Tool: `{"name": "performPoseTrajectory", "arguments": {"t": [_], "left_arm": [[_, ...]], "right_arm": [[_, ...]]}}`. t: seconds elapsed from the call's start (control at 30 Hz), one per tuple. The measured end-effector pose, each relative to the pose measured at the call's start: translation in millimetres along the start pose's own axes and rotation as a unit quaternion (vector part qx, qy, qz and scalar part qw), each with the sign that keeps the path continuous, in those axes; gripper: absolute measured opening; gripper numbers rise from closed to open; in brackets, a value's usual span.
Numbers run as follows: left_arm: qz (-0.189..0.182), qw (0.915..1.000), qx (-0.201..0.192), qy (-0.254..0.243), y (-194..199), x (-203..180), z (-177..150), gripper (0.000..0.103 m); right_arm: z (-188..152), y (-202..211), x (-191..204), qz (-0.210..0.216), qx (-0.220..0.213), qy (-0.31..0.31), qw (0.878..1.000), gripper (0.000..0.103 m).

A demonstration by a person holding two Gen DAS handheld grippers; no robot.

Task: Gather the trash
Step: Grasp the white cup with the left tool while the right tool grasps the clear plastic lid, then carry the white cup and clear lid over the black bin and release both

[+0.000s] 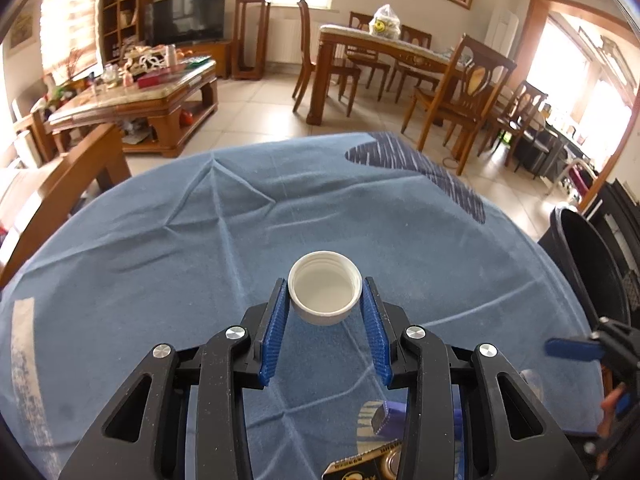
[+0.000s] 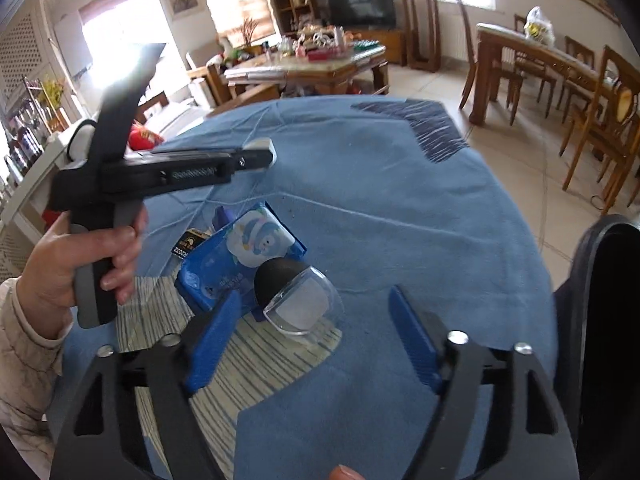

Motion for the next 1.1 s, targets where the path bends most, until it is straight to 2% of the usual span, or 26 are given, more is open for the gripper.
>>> {"name": "performPoseTrajectory", "arguments": {"t": [0.1,0.17,0.2,0.33,0.47,0.63,0.8,0.93,1.1], "left_arm": [[-0.006,0.9998,-0.013,0.013,8,3,2,0.037],[-0.007,0.9997,-0.02,0.015,11,3,3,0.037],[-0.009,0.9996,-0.022,0.016,12,3,4,0.037],[-0.015,0.9995,-0.025,0.014,15,2,4,0.037],[-0.018,0.9992,-0.034,0.012,17,1,5,0.037],[-0.03,0.9975,-0.063,0.015,28,-1,8,0.037],[-0.044,0.9937,-0.103,0.008,52,-20,13,0.037],[-0.066,0.9883,-0.136,-0.024,82,-62,12,0.037],[-0.099,0.9827,-0.142,-0.066,103,-122,4,0.037]], "right_arm": [[-2,-9,5,0.001,0.015,0.011,1.0,0.057],[-3,-12,8,0.003,0.021,0.017,1.0,0.054],[-2,-12,10,0.005,0.022,0.019,1.0,0.047],[-2,-13,13,0.0,0.02,0.022,1.0,0.046],[-1,-7,12,0.0,0.001,0.008,1.0,0.046],[3,19,6,0.039,-0.055,-0.043,0.997,0.046],[12,59,-1,0.086,-0.14,-0.083,0.983,0.046],[13,97,-10,0.097,-0.207,-0.097,0.969,0.046],[5,135,-29,0.084,-0.259,-0.107,0.956,0.046]]}}
Point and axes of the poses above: each gripper's, at about its wrist camera, not at the fingertips, and y roughly against the way its jaws point, x to its left, z to its top, the point moved 5 cm from there along -y, roughly the way its jaws point, and after that the axes turned 2 degrees about z, right-handed, at the moved point
